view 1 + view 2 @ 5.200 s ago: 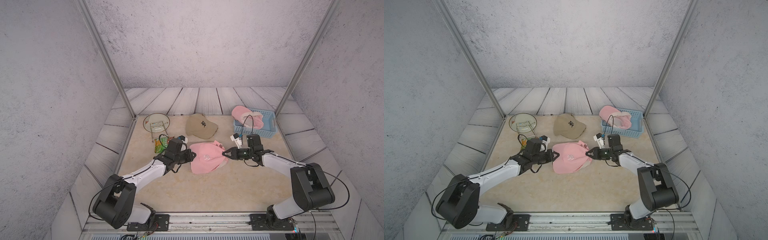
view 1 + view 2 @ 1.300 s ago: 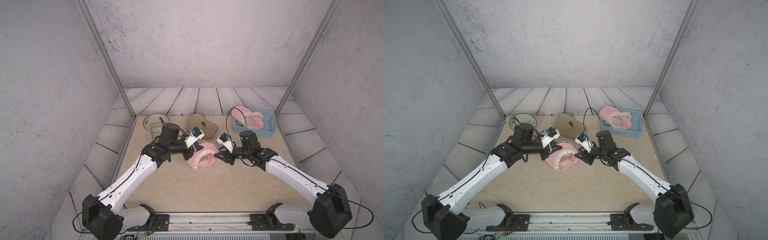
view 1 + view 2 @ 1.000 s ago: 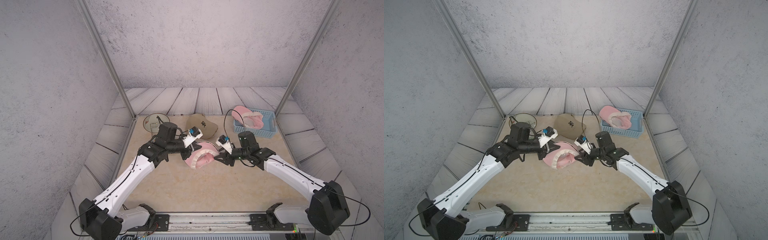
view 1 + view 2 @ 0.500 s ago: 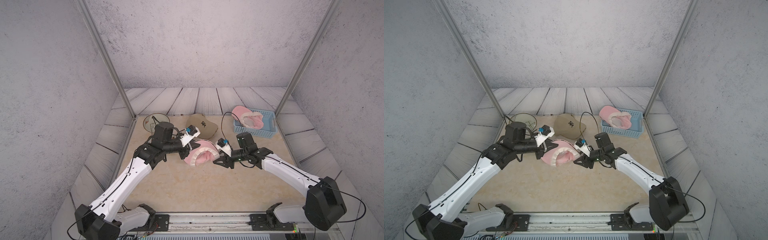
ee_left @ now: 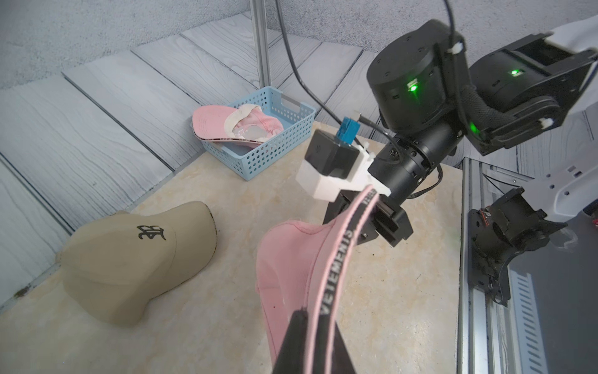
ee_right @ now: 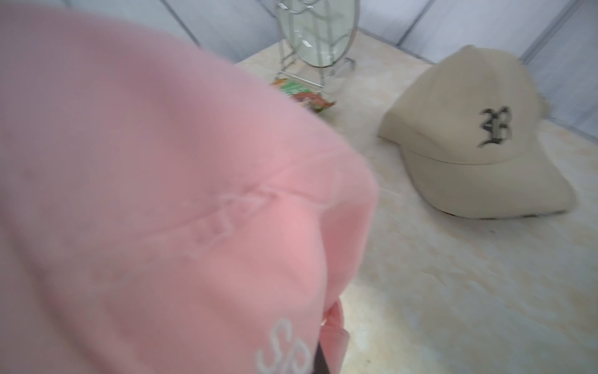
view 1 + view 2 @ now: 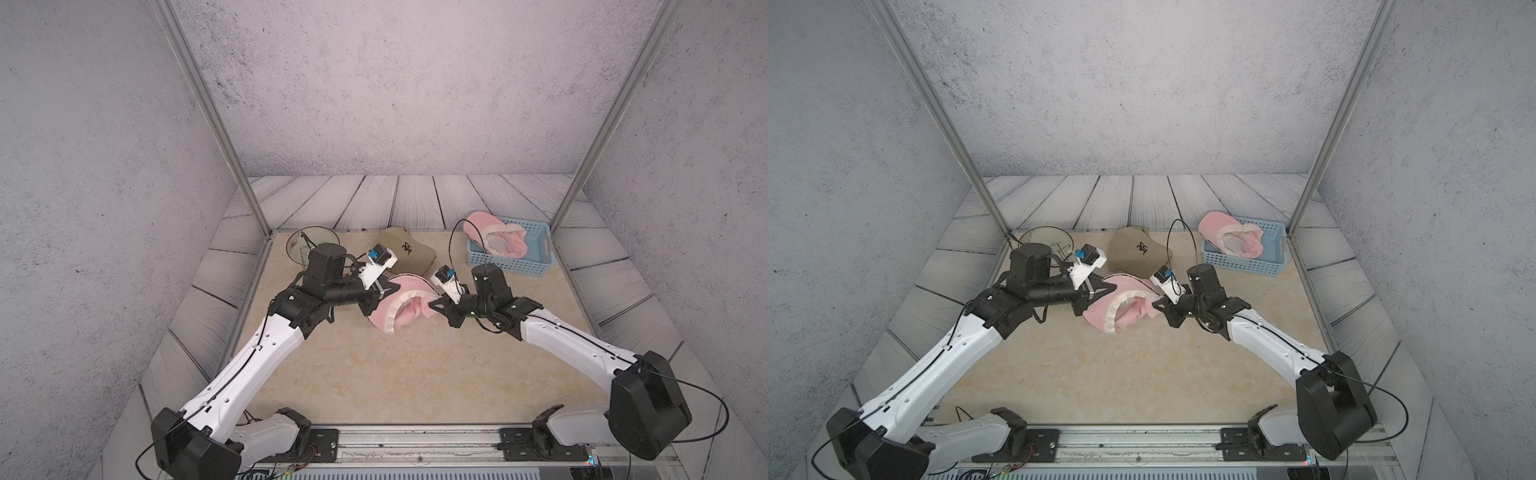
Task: Turn the baseball cap inside out
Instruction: Turn over the baseball cap.
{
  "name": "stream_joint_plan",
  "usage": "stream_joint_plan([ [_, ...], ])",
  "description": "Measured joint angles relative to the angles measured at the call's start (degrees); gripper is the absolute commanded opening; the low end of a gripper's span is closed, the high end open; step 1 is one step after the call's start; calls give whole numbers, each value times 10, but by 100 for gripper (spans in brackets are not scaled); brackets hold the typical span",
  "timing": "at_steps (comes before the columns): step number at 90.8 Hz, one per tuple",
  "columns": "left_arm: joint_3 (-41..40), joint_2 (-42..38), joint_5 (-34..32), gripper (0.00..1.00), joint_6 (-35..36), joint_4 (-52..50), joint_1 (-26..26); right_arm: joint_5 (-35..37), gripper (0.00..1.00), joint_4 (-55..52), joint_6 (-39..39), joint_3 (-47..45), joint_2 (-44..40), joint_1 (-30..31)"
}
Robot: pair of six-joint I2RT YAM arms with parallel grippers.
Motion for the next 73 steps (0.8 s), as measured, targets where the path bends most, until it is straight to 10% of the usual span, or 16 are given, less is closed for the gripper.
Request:
stream_joint_plan([
  [31, -4, 19, -65, 0, -141, 63, -7, 229, 14, -31, 151, 73, 45, 27],
  [73, -15, 6, -118, 0, -223, 59, -6, 265, 31, -89, 213, 79, 89, -19],
])
